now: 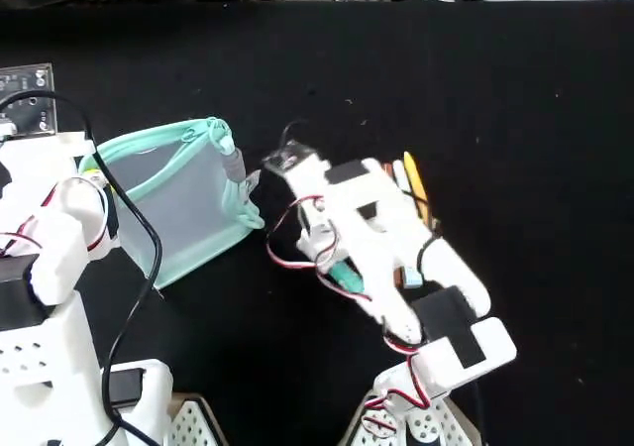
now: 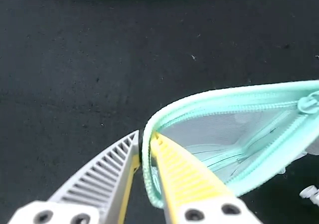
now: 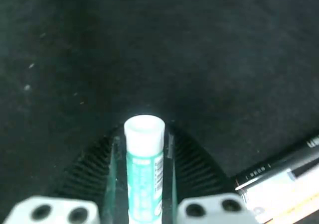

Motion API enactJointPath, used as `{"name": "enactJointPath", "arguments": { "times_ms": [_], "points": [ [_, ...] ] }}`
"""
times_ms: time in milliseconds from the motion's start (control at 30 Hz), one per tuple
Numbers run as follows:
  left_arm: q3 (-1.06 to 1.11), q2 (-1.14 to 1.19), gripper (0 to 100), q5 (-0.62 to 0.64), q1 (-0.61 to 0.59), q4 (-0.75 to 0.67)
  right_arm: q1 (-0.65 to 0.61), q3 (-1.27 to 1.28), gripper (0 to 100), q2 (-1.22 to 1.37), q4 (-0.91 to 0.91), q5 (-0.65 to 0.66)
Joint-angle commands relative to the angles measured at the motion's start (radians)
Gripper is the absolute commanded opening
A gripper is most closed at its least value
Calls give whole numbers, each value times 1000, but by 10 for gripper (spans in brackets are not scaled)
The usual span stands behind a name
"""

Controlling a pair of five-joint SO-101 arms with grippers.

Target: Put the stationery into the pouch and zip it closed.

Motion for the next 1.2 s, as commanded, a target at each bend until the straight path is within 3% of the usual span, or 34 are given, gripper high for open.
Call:
{"name": "enactJointPath", "arguments": {
  "times_ms": [0,133,433,567,667,933,1033,1167],
  "points": [
    [91,29,33,6,-13,6,-17,1,95,-15,29,52],
    [91,29,33,6,-13,6,-31,1,187,41,34,118],
    [159,21,33,5,-13,-63,-31,-21,140,77,28,124],
    [156,21,33,5,-13,-58,-28,-19,9,73,-25,92],
    [154,21,33,5,-13,-57,-28,-12,11,21,-29,63],
    [159,21,33,5,-13,-60,60,173,12,-602,-23,58],
    [160,21,33,5,-12,-61,41,186,12,-862,28,46],
    [160,21,33,5,-12,-61,-35,119,12,-1107,17,-72]
  ]
}}
